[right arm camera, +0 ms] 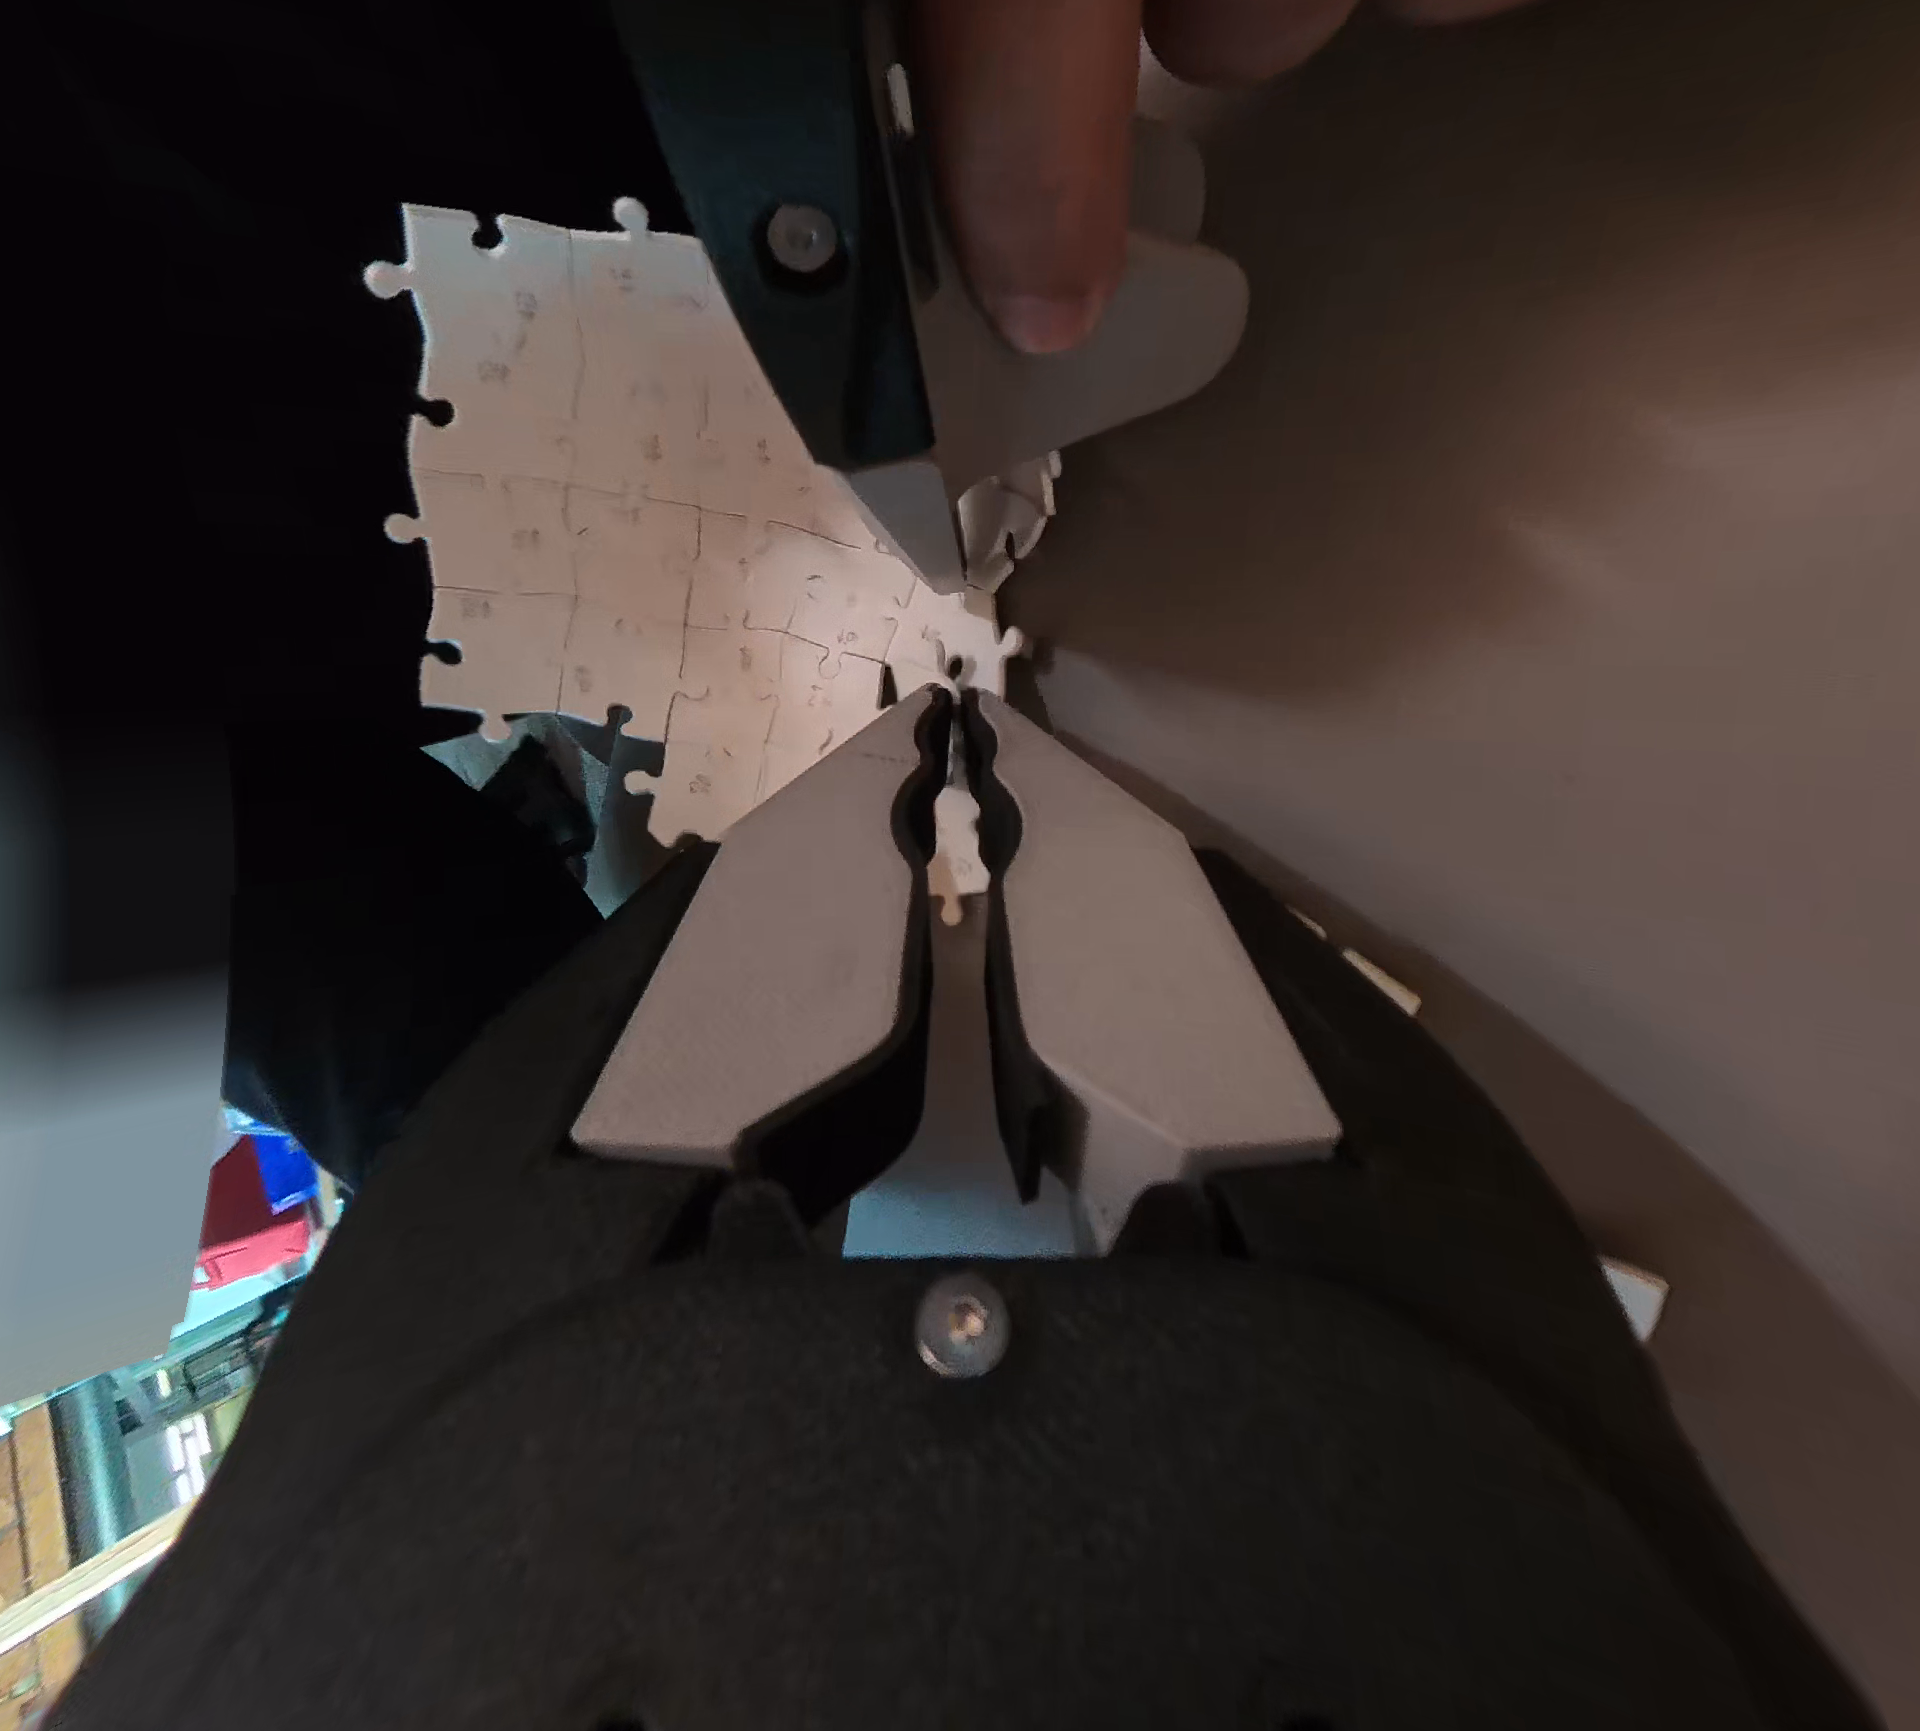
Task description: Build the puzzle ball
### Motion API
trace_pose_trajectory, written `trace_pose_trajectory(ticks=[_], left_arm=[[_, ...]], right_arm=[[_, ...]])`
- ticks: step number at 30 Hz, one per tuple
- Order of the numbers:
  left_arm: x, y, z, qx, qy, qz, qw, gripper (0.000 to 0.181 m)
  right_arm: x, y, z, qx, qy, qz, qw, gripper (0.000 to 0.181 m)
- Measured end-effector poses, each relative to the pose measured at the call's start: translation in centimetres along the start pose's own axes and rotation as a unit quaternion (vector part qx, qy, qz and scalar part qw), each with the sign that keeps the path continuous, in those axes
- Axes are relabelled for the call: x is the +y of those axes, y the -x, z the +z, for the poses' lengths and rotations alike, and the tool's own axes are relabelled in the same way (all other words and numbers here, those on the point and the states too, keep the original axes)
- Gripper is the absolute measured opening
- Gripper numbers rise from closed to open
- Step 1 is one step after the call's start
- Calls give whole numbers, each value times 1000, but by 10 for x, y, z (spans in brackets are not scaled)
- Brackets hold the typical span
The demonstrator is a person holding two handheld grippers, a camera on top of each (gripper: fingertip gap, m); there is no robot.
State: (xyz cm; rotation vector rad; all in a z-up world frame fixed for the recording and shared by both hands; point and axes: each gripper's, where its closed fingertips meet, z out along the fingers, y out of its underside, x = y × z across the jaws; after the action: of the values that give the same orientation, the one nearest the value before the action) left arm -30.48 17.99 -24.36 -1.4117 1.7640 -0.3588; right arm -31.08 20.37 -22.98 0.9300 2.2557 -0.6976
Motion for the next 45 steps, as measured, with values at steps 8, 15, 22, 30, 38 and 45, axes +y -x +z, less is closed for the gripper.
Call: trace_pose_trajectory(ticks=[8, 15, 22, 30, 38, 45], left_arm=[[0, -1, 1, -6, 13, 6, 1000, 0], [-2, -9, -1, 0, 32, 31, 999, 0], [-1, -11, -4, 8, 26, 42, 999, 0], [8, 1, -7, -18, 37, 30, 999, 0], [8, 7, -9, -44, 50, 37, 997, 0], [-17, 6, -14, -28, 8, -38, 999, 0]], right_arm=[[-4, -4, 3, -15, -11, 77, 997, 0], [-6, 2, -2, -19, -45, 78, 996, 0], [-6, -1, 6, -9, -21, 73, 997, 0], [-11, 3, 16, -32, -17, 72, 997, 0], [-7, 1, 19, -26, -23, 83, 996, 0], [-9, 0, 21, -14, -23, 83, 996, 0]])
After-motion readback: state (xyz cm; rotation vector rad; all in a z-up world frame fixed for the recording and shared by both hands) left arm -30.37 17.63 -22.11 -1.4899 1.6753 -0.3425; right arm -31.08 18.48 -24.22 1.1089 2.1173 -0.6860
